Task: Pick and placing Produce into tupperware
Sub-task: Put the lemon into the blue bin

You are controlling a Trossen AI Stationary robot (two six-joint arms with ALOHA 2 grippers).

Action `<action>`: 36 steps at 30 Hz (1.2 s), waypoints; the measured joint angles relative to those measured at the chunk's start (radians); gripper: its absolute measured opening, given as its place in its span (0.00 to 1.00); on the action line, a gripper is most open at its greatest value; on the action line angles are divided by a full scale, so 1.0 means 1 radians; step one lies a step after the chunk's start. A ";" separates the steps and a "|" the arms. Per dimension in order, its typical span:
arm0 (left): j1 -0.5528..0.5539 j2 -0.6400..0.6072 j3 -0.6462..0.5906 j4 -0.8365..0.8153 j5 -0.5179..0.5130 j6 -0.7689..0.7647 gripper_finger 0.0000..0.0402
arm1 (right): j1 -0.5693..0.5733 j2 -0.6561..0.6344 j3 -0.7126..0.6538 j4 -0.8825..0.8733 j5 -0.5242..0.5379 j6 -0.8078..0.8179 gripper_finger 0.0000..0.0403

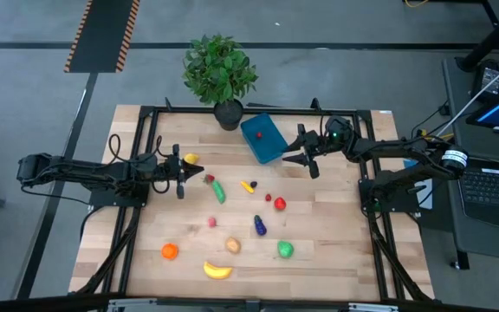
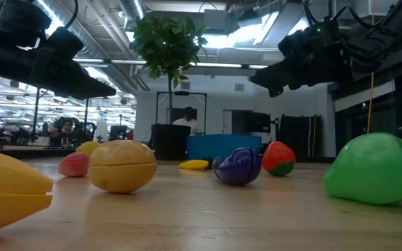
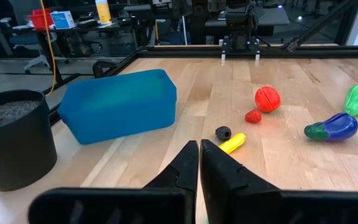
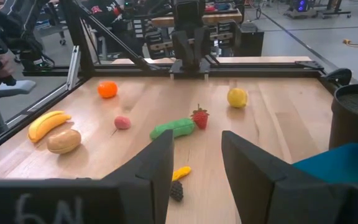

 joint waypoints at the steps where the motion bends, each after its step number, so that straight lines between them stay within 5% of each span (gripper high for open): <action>1: 0.000 0.000 0.000 0.000 0.000 0.000 0.02 | 0.000 0.000 0.000 0.000 0.000 0.000 0.34; 21: -0.003 0.000 0.000 0.007 0.000 -0.022 0.20 | 0.000 0.000 0.000 -0.024 0.000 0.000 0.34; 36: -0.014 0.000 0.000 0.003 0.000 -0.025 0.77 | 0.000 0.000 0.000 -0.023 0.000 0.049 0.34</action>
